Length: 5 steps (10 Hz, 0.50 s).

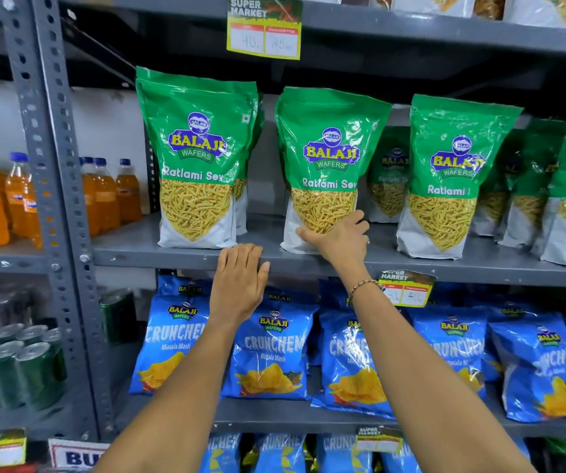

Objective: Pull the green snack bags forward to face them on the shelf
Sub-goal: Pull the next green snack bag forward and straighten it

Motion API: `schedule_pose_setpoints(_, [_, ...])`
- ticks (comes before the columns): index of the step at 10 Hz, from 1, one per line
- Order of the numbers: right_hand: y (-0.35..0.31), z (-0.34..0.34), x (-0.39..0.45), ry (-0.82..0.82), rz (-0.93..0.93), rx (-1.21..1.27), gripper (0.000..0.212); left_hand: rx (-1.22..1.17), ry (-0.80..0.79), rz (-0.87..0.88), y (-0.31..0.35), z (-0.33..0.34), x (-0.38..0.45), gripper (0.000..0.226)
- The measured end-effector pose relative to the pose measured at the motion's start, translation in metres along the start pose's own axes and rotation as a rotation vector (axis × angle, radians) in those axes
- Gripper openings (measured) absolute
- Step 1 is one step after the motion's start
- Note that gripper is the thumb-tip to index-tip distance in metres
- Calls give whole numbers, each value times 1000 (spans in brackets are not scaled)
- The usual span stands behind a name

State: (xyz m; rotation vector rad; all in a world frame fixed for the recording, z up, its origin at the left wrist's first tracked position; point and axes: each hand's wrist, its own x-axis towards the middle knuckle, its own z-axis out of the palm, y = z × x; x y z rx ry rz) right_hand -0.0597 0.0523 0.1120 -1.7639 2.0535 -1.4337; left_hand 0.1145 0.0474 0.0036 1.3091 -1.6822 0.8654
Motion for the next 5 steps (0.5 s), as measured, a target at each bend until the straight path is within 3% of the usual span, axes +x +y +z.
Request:
schedule_pose_setpoints(3, [-1, -7, -6, -61, 27, 32, 109, -102, -63, -101, 8, -14, 5, 42])
schedule_pose_setpoints(4, [-1, -18, -14, -148, 32, 155, 125, -247, -38, -204, 19, -35, 11, 45])
schedule_pose_setpoints(5, [11, -34, -37, -97, -92, 204, 115, -285, 12, -172, 32, -47, 31, 48])
